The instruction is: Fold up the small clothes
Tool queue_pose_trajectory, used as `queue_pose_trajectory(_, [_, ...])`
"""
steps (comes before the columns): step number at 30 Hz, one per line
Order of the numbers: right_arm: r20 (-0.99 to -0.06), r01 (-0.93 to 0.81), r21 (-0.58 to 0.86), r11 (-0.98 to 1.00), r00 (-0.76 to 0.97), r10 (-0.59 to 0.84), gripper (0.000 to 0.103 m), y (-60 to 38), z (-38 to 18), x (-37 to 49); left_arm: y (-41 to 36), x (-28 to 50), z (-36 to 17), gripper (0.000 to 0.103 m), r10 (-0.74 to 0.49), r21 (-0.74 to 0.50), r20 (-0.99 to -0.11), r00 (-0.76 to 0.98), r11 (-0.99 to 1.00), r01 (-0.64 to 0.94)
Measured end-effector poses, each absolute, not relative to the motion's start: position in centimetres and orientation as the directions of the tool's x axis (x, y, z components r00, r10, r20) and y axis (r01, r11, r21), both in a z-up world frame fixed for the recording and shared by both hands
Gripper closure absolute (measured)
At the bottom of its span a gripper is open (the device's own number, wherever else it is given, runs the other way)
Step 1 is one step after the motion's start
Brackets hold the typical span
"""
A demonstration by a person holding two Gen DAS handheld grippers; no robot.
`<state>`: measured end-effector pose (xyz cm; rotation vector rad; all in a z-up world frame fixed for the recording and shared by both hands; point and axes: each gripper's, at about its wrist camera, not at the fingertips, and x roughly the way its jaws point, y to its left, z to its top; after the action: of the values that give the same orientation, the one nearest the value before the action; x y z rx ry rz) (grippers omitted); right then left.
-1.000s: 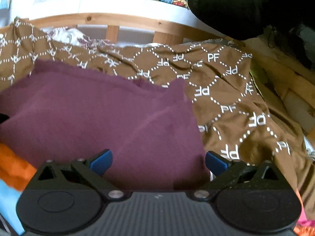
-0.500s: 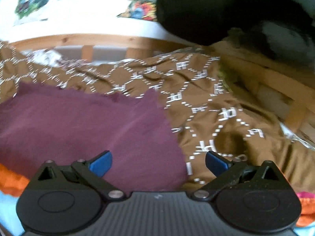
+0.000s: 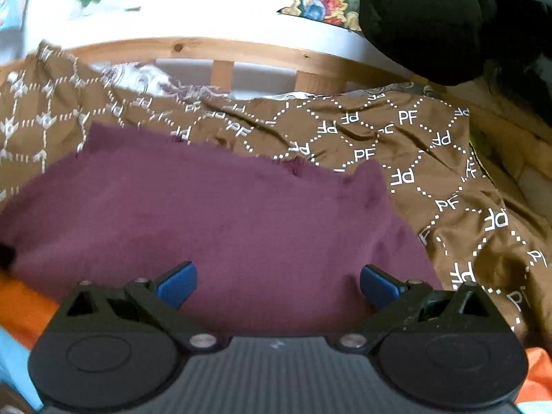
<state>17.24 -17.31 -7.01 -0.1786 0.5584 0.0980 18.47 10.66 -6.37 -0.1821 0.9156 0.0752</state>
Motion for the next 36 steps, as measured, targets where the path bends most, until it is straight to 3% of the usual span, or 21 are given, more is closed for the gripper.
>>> queue_pose_trajectory(8, [-0.432, -0.119, -0.183, 0.976, 0.901, 0.029, 0.000, -16.9, -9.1, 15.0, 9.9, 17.4, -6.7, 0.001, 0.009, -0.066, -0.791, 0.611, 0.993, -0.101])
queue_pose_trajectory(16, [-0.420, -0.113, -0.160, 0.981, 0.907, 0.036, 0.000, -17.2, -9.4, 14.8, 9.2, 16.7, -6.8, 0.001, 0.030, -0.012, -0.792, 0.609, 0.998, -0.065])
queue_pose_trajectory(31, [-0.418, -0.110, -0.152, 0.982, 0.908, 0.037, 0.000, -17.3, -9.4, 14.8, 10.1, 16.4, -6.3, 0.001, -0.024, -0.088, -0.791, 0.612, 0.993, -0.075])
queue_pose_trajectory(36, [-0.419, -0.109, -0.136, 0.985, 0.907, 0.043, 0.000, -17.3, -9.4, 14.8, 10.4, 16.6, -5.4, 0.001, -0.123, -0.200, -0.777, 0.618, 0.978, -0.058])
